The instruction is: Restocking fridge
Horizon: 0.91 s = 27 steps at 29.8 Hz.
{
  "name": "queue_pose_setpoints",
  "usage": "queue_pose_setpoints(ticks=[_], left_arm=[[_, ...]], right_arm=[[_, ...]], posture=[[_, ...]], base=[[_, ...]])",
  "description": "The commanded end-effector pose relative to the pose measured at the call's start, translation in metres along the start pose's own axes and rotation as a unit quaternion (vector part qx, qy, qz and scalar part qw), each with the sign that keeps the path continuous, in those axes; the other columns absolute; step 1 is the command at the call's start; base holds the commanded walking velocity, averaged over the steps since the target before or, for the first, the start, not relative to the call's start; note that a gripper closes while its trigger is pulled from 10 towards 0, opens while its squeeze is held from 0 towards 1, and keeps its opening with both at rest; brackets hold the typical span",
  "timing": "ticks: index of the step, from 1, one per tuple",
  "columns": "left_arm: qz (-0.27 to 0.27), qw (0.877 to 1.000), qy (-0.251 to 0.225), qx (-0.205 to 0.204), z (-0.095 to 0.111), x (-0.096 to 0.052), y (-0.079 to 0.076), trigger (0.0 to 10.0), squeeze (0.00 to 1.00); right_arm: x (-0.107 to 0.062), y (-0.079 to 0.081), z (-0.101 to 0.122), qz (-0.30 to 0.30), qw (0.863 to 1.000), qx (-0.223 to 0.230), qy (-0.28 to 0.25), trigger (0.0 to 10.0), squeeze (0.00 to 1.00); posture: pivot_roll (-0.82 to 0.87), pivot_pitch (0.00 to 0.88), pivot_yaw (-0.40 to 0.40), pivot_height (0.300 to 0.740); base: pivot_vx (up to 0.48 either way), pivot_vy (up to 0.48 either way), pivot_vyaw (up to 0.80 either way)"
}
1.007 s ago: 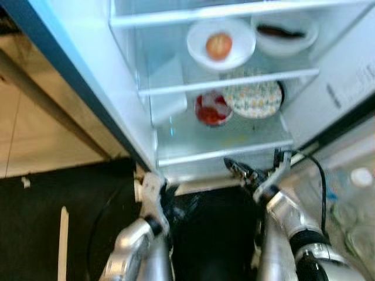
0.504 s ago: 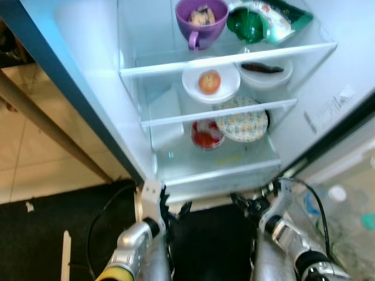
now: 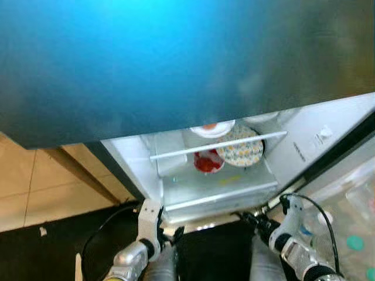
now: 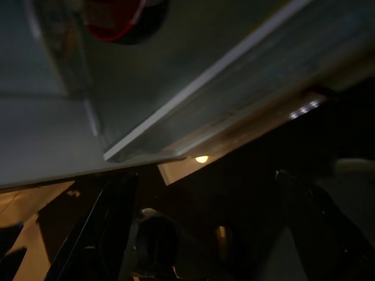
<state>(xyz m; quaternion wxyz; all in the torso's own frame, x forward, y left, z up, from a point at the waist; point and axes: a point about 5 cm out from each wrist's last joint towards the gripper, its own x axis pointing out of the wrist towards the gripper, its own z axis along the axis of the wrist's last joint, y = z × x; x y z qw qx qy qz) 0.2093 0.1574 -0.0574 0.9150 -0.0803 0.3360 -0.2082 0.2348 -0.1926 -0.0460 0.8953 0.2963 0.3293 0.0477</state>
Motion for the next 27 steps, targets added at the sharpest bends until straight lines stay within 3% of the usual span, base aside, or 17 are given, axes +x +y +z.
queue_pose_setpoints(ticks=[1,4,7,9,15,18,19,22,27], left_arm=[[0.020,0.999,0.032,-0.006,-0.017,-0.009,0.007,10.0,0.00],[0.043,0.997,0.059,-0.016,-0.030,-0.014,0.010,10.0,0.00],[0.061,0.995,0.077,-0.026,-0.041,-0.020,0.013,10.0,0.00],[0.071,0.993,0.089,-0.035,-0.048,-0.024,0.015,10.0,0.00],[0.114,0.980,0.149,-0.072,-0.083,-0.048,0.021,10.0,0.00],[0.119,0.976,0.165,-0.075,-0.092,-0.054,0.021,10.0,0.00],[0.120,0.976,0.167,-0.075,-0.093,-0.055,0.021,10.0,0.00],[0.123,0.975,0.166,-0.078,-0.095,-0.055,0.019,10.0,0.00],[0.125,0.976,0.156,-0.082,-0.090,-0.049,0.016,10.0,0.00]], right_arm=[[-0.007,-0.011,-0.017,-0.041,0.998,0.041,0.035,10.0,0.00],[-0.011,-0.017,-0.024,-0.077,0.986,0.130,0.069,10.0,0.00],[-0.007,-0.010,-0.034,-0.092,0.981,0.139,0.096,10.0,0.00],[-0.004,-0.009,-0.023,-0.087,0.983,0.139,0.081,10.0,0.00],[-0.018,-0.036,0.011,-0.111,0.989,0.098,0.026,10.0,0.00],[-0.020,-0.041,0.031,-0.121,0.988,0.091,0.013,10.0,0.00],[-0.019,-0.038,0.020,-0.104,0.993,0.048,0.025,10.0,0.00],[-0.013,-0.019,-0.021,-0.041,0.997,-0.003,0.065,10.0,0.00],[-0.012,-0.016,-0.030,-0.033,0.996,-0.017,0.085,10.0,0.00]], posture=[[0.04,0.118,0.016,0.637],[0.03,0.109,0.015,0.646],[0.03,0.099,0.013,0.661],[0.03,0.090,0.012,0.671],[0.02,0.069,0.009,0.701],[0.02,0.069,0.009,0.716],[0.02,0.064,0.005,0.721],[0.02,0.058,0.000,0.736],[0.02,0.049,-0.006,0.740]], base=[[0.000,0.000,0.00],[0.000,0.000,0.00],[0.000,0.000,0.00],[0.000,0.000,0.00],[0.000,0.000,0.00],[0.000,0.000,0.00],[0.000,0.000,0.00],[0.000,0.000,0.00],[0.000,0.000,0.00]])
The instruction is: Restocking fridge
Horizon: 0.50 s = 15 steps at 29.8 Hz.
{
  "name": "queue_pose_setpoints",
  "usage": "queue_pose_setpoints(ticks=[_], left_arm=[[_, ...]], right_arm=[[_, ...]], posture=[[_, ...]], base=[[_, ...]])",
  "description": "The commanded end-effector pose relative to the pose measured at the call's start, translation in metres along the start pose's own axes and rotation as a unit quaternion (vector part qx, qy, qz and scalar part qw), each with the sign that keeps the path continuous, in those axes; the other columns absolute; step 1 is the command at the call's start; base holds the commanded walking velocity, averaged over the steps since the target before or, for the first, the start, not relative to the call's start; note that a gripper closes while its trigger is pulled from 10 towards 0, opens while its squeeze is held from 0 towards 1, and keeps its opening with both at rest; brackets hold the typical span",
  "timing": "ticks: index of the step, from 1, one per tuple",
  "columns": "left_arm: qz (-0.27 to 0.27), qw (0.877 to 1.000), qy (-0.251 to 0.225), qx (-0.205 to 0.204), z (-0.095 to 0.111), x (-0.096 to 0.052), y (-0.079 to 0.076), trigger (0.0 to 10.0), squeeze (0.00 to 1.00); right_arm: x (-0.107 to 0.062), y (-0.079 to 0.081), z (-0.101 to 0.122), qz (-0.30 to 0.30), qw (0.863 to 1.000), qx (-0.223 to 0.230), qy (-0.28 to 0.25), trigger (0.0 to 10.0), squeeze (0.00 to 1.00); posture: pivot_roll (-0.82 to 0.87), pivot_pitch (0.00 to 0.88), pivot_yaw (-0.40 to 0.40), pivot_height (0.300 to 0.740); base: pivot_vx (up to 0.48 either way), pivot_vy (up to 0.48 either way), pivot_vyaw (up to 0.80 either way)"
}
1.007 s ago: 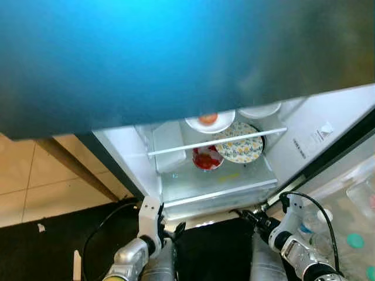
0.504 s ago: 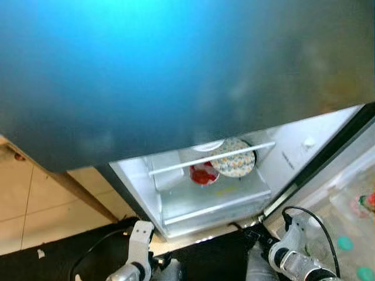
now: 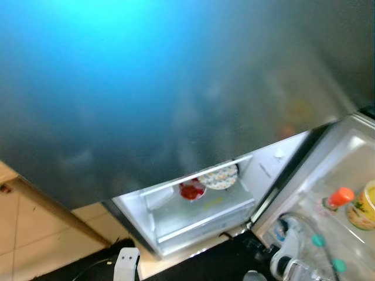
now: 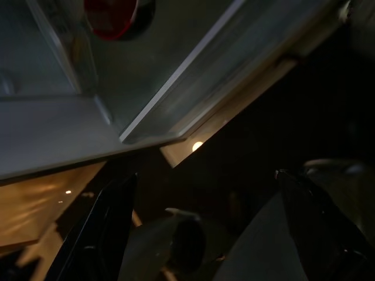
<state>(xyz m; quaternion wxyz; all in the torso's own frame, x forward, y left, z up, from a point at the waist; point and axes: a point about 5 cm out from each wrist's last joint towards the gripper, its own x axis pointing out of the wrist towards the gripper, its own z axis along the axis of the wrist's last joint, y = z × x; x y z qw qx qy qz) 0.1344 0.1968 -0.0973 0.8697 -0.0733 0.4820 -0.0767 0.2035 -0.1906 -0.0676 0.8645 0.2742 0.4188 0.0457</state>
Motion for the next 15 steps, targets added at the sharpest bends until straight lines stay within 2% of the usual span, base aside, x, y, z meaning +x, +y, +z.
queue_pose_setpoints(ticks=[1,11,15], left_arm=[[0.000,1.000,0.018,-0.008,-0.013,-0.001,-0.004,10.0,0.00],[-0.001,1.000,0.023,0.002,-0.011,0.001,-0.008,10.0,0.00],[-0.002,1.000,0.028,0.001,-0.012,0.001,-0.008,10.0,0.00]], right_arm=[[-0.001,-0.002,0.003,0.000,1.000,-0.011,-0.006,10.0,0.00],[-0.001,0.002,-0.011,0.026,0.999,-0.022,0.016,10.0,0.00],[-0.002,0.001,-0.025,0.018,0.996,-0.062,0.060,10.0,0.00]], posture=[[0.02,0.049,-0.006,0.740],[0.02,0.048,-0.004,0.740],[0.02,0.049,-0.006,0.740]], base=[[0.000,0.000,0.00],[0.000,0.000,0.00],[0.000,0.000,0.00]])
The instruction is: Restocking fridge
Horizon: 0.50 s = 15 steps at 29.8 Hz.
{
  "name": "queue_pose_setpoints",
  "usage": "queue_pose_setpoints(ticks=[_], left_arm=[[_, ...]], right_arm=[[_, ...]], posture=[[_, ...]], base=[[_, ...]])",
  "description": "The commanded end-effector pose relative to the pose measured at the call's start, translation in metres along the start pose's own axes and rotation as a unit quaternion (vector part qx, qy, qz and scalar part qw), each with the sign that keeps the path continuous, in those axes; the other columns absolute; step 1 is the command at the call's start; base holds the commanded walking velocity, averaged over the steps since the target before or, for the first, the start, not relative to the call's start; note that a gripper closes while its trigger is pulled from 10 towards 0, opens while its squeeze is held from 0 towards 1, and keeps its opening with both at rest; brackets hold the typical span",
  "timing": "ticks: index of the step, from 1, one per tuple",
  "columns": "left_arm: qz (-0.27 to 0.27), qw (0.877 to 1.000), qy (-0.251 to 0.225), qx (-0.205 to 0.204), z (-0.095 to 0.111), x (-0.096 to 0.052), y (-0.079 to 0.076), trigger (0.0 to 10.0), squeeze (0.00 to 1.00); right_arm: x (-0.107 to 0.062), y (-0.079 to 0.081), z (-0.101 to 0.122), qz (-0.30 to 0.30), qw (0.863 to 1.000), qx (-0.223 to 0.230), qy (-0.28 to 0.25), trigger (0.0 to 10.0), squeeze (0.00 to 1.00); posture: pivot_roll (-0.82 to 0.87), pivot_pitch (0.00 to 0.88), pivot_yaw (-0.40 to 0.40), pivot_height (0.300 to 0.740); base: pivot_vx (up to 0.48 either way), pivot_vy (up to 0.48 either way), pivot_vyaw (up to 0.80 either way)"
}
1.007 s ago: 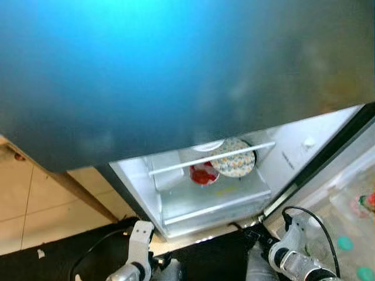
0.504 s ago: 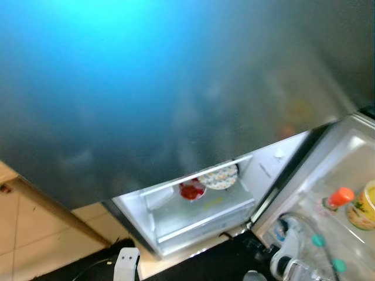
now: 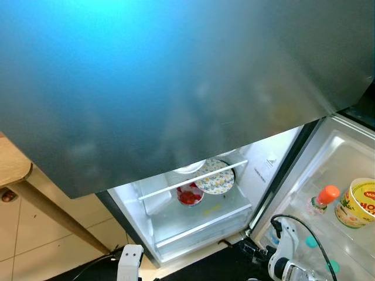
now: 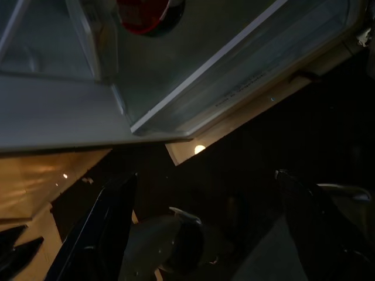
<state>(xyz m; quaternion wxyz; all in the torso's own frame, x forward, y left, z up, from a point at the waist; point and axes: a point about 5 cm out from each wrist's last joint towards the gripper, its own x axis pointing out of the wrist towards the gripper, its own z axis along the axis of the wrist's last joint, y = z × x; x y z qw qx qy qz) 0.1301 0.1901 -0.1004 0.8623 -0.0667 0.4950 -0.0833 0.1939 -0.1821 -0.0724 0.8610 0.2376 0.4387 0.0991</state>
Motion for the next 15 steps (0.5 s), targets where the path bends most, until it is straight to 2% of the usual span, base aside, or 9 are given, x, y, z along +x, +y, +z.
queue_pose_setpoints(ticks=[1,2,3,15], left_arm=[[-0.001,1.000,0.014,-0.007,-0.007,-0.001,-0.002,10.0,0.00],[-0.001,1.000,0.015,-0.008,-0.008,-0.001,-0.002,10.0,0.00],[-0.002,1.000,0.025,0.000,-0.012,-0.001,-0.003,10.0,0.00],[-0.002,1.000,0.028,0.001,-0.013,-0.001,-0.004,10.0,0.00]], right_arm=[[-0.002,-0.002,-0.016,-0.011,0.999,-0.018,0.038,10.0,0.00],[-0.003,-0.003,-0.021,-0.016,0.998,-0.026,0.048,10.0,0.00],[-0.009,-0.012,-0.036,-0.040,0.996,-0.032,0.073,10.0,0.00],[-0.010,-0.013,-0.037,-0.041,0.996,-0.033,0.075,10.0,0.00]], posture=[[0.02,0.049,-0.006,0.740],[0.02,0.050,-0.009,0.740],[0.01,0.053,-0.009,0.740],[0.01,0.052,-0.010,0.740]], base=[[0.000,0.000,0.00],[0.000,0.000,0.00],[-0.412,0.000,0.00],[-0.413,0.000,0.00]])
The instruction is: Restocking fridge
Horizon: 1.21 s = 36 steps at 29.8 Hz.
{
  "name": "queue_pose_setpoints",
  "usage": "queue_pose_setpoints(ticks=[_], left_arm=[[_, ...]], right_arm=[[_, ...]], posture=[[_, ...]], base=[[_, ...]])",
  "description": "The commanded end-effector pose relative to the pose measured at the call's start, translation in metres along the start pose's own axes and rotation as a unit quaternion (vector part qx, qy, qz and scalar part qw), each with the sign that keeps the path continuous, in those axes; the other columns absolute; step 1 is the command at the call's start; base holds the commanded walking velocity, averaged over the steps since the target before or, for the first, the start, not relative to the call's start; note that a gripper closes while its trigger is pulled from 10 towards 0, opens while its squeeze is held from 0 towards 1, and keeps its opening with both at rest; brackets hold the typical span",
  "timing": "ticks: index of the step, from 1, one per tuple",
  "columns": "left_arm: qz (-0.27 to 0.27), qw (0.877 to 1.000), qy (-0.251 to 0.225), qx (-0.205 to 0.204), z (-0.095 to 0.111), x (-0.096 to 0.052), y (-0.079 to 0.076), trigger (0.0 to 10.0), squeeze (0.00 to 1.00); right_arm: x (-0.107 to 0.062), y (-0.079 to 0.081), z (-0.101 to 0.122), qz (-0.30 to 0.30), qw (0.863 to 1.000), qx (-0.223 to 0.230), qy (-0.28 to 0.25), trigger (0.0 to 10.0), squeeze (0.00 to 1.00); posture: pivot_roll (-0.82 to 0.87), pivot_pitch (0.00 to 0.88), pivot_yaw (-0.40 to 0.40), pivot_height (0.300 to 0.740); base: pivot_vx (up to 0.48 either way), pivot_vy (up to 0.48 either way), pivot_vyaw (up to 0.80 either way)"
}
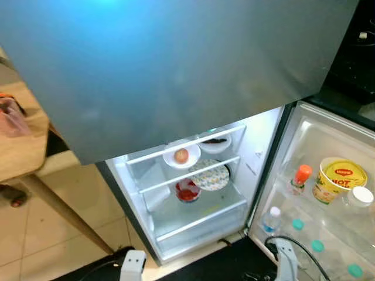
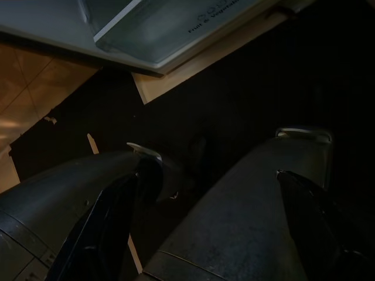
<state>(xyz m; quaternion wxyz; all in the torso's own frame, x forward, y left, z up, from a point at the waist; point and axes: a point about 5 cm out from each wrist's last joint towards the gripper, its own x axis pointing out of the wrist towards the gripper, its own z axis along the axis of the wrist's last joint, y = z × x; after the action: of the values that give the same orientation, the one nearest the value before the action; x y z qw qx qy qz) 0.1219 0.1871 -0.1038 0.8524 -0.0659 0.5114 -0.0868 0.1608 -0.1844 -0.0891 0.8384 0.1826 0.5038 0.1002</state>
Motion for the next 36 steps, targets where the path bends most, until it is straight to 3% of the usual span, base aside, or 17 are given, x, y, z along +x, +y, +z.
queue_pose_setpoints(ticks=[1,29,36], left_arm=[[0.000,1.000,0.008,0.001,-0.0041,-0.0003,-0.0009,10.0,0.00],[-0.004,1.000,0.007,-0.007,-0.0052,0.0009,-0.0051,10.0,0.00],[-0.014,1.000,0.002,-0.015,-0.0054,-0.0006,-0.0030,10.0,0.00]], right_arm=[[-0.0008,-0.0015,-0.0029,-0.004,1.000,0.003,0.003,10.0,0.00],[-0.0022,-0.0048,-0.0014,-0.014,1.000,0.008,0.002,10.0,0.00],[-0.0023,-0.0051,-0.0020,-0.015,1.000,0.008,0.002,10.0,0.00]], posture=[[0.01,0.052,-0.010,0.740],[0.00,0.058,-0.019,0.740],[-0.01,0.059,-0.017,0.740]], base=[[-0.412,0.000,0.00],[-0.407,0.000,0.00],[-0.047,0.000,0.00]])
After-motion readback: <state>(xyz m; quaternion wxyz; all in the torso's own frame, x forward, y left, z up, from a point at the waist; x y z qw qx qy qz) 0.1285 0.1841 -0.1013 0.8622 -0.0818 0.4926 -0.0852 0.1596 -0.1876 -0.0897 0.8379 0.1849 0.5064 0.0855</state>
